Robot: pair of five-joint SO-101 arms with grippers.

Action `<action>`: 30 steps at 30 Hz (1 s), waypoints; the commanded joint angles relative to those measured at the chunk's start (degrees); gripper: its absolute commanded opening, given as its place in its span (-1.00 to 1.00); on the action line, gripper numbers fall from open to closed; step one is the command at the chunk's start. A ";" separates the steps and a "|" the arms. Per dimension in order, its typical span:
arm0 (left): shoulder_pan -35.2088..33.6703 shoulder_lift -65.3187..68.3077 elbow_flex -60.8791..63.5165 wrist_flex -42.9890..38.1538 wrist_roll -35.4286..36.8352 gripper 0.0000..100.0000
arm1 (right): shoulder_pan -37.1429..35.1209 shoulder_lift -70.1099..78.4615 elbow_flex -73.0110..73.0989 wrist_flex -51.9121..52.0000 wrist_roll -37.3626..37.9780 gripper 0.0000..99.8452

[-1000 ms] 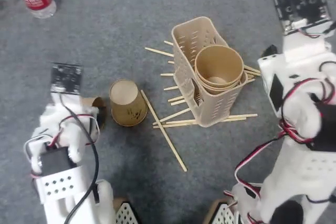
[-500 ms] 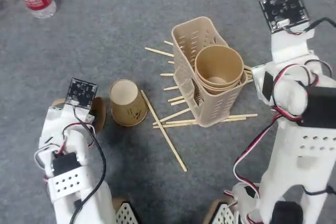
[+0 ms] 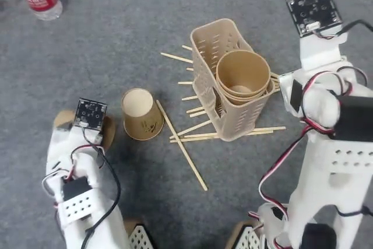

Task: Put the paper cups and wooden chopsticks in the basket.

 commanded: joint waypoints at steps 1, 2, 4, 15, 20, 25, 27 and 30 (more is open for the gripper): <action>-0.97 0.26 -2.86 7.74 1.93 -0.49 | -0.84 -1.45 1.23 1.80 -0.53 -0.67; -0.79 0.26 -3.12 8.44 2.81 -0.51 | -1.54 -1.45 2.02 1.80 -0.53 -0.67; -0.62 0.26 -3.30 8.53 3.08 -0.56 | -2.86 -1.45 3.52 1.80 -0.53 -0.67; -0.97 -0.26 -3.47 3.34 -1.76 -0.98 | -3.82 -1.45 4.48 1.89 -0.53 -0.67; -0.79 -0.26 -10.07 5.71 2.81 -0.98 | -3.82 -1.45 4.48 1.89 -0.53 -0.67; 0.70 0.09 -27.03 26.29 5.80 -0.98 | -3.82 -1.45 4.48 1.80 -0.53 -0.67; 0.97 0.18 -35.65 34.73 8.00 -0.98 | -3.82 -1.45 4.48 1.80 -0.53 -0.67; 2.02 0.26 -48.66 45.19 12.22 -0.98 | -3.56 -1.45 4.48 1.80 -0.53 -0.67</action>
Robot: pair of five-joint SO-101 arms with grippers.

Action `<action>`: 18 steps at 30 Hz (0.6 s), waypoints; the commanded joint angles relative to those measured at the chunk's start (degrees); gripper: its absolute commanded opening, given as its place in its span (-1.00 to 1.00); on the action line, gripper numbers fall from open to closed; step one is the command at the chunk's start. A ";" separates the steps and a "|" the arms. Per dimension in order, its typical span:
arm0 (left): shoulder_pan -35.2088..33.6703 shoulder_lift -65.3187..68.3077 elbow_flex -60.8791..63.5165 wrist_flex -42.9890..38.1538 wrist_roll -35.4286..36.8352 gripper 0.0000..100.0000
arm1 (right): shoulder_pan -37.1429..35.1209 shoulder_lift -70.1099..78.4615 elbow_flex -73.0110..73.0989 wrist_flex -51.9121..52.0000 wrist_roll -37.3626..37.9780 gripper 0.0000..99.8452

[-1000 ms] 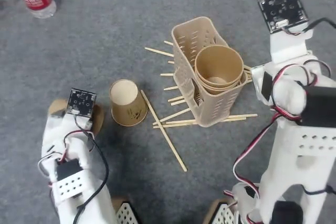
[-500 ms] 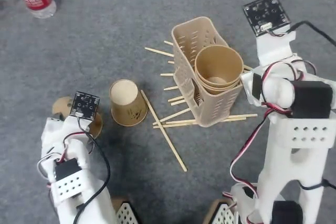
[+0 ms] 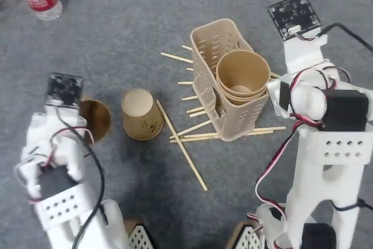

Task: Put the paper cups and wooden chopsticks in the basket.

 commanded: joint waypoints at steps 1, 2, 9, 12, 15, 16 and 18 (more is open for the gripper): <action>2.20 0.26 -23.08 17.14 6.15 -0.98 | 0.04 -1.45 -0.26 1.80 -0.53 -0.67; 3.43 0.26 -27.38 20.22 7.30 -0.98 | 0.13 -1.45 -0.26 1.80 -0.53 -0.67; 22.59 5.71 -56.92 40.35 17.76 -0.98 | 3.74 -1.54 -0.53 1.80 -2.29 -0.67; 31.65 16.97 -70.73 47.65 23.91 -0.98 | 9.54 -2.86 -0.35 0.75 -8.18 -0.67; 37.80 30.68 -83.12 49.93 28.04 -0.98 | 15.25 -5.32 -0.26 0.04 -11.78 -0.67; 38.95 34.99 -87.08 50.02 29.01 -0.98 | 16.75 -6.37 -0.26 -0.04 -12.48 -0.67; 40.97 42.90 -95.34 49.93 30.68 -0.98 | 19.21 -8.75 -0.26 -0.13 -13.27 -0.67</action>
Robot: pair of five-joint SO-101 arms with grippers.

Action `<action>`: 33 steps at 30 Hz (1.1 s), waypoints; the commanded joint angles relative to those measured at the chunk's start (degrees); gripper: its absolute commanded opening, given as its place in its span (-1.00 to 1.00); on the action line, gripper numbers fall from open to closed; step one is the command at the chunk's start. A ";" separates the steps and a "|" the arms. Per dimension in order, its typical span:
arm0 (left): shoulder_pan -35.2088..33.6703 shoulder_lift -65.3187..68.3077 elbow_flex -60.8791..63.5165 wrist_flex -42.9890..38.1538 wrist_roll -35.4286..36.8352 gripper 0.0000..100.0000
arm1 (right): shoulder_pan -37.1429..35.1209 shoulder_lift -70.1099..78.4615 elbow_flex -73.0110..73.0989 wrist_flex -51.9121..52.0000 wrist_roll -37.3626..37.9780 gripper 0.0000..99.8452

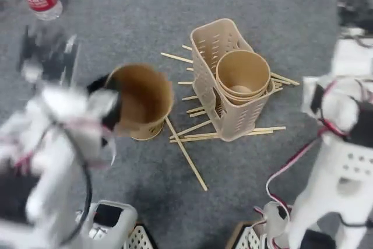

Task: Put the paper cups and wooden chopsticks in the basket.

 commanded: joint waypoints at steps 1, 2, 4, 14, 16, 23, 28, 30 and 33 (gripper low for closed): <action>6.24 20.48 -21.41 1.67 4.84 -0.98 | 4.70 -5.23 -0.26 -0.04 -1.93 -0.67; 7.56 23.74 -25.89 1.67 5.54 -0.98 | 5.58 -6.46 -0.26 -0.04 -1.93 -0.67; 10.64 29.80 -34.07 1.93 6.24 -0.98 | 6.73 -9.19 -0.18 -0.22 -1.93 -0.67; 23.03 44.84 -49.63 0.53 19.25 -0.98 | 7.16 -19.82 14.95 -8.13 -1.85 -0.67; 23.12 47.12 -49.63 -1.85 21.54 -0.98 | 7.16 -21.67 18.90 -9.80 -1.85 -0.67; 25.23 55.30 -49.89 -6.24 25.85 -0.98 | 7.25 -28.35 29.63 -15.60 -1.85 -0.67; 26.73 59.78 -49.63 -6.95 25.85 -0.98 | 7.25 -30.29 34.11 -18.77 -1.85 -0.67; 26.73 60.66 -49.71 -4.84 25.58 -0.98 | 7.25 -30.29 34.73 -19.03 -1.85 -0.67; 26.81 60.92 -49.89 1.67 23.91 -0.89 | 7.25 -30.29 34.81 -19.03 -1.85 -0.67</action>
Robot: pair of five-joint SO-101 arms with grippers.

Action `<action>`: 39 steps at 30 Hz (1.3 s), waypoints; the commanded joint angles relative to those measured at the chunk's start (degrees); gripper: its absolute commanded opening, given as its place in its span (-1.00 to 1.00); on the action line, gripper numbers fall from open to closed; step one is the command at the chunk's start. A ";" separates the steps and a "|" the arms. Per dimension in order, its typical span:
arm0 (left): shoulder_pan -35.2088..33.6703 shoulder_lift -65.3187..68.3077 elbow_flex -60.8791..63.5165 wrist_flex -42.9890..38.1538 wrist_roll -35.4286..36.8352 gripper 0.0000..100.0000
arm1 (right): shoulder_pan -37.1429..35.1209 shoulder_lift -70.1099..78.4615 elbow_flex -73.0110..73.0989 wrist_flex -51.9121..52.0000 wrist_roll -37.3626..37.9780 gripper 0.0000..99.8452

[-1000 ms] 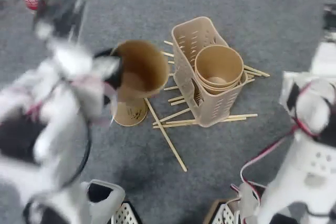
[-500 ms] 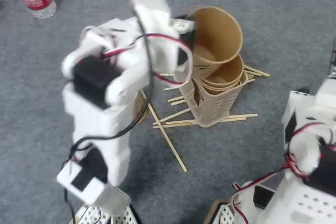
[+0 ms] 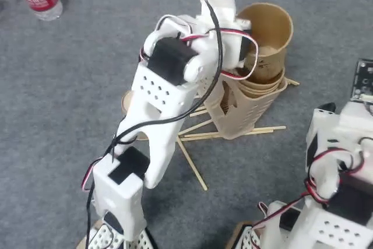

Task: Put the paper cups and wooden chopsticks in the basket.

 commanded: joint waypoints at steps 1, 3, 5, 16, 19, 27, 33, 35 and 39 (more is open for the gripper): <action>0.44 -0.35 -1.01 6.95 -1.85 -0.80 | 0.57 -0.84 -0.26 -1.27 -0.62 -0.67; -0.09 -0.88 1.54 6.86 -2.73 -0.64 | 0.22 -0.84 -0.35 -1.36 -0.62 -0.67; -1.41 -2.55 4.26 6.68 -4.22 -0.55 | 0.13 -0.84 -0.35 -1.71 -0.62 -0.67; -11.60 -10.20 6.90 6.59 -9.05 -0.57 | 0.13 -0.84 -0.09 -2.42 -3.60 -0.67; -15.91 -10.55 6.90 6.59 -9.58 -0.57 | 0.04 -0.84 -0.26 -4.09 -4.40 -0.67; -32.79 -10.20 24.75 4.75 -22.95 -0.57 | -12.97 -0.75 -0.79 -13.14 6.07 -0.67; -36.13 -10.73 42.77 -6.33 -29.71 -0.57 | -28.97 -0.57 -4.40 -19.03 16.00 -0.67; -37.45 -10.73 45.67 -9.32 -29.71 -0.57 | -31.08 0.92 -3.78 -19.91 16.18 -0.67; -39.03 -10.73 47.43 -11.78 -29.54 -0.57 | -31.69 5.85 -3.78 -21.49 15.65 -0.67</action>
